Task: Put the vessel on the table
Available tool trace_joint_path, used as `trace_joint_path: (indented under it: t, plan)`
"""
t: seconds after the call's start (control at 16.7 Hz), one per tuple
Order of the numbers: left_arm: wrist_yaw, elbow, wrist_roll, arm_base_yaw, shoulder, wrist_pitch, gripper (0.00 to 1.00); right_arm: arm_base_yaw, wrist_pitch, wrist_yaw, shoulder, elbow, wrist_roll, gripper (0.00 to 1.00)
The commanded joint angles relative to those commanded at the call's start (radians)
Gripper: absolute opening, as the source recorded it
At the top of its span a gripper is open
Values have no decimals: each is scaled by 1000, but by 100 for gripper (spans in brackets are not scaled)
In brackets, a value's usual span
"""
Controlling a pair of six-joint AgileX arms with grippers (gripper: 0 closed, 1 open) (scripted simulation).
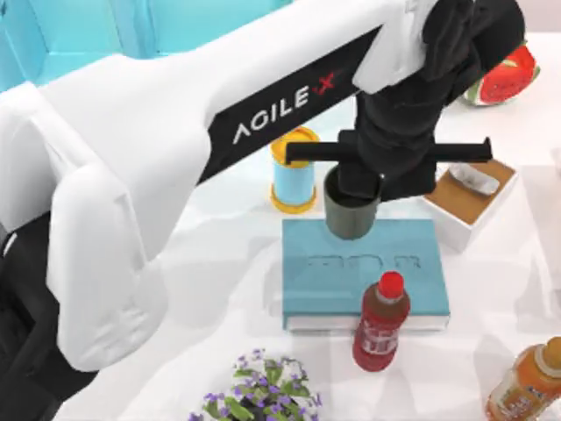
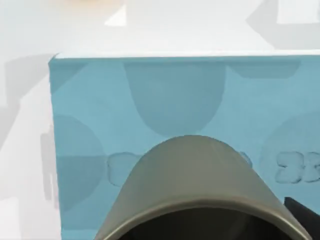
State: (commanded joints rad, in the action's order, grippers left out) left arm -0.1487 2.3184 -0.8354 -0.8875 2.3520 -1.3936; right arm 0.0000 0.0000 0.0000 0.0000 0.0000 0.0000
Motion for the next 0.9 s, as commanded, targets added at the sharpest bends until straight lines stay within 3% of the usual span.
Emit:
trace_joint_path:
  t: [0.6, 0.9]
  plan:
    - [30, -735, 310, 323, -485, 210, 0, 0, 0, 0, 0, 0, 0, 100]
    - [36, -887, 391, 408, -612, 265, 0, 0, 0, 0, 0, 0, 0, 100]
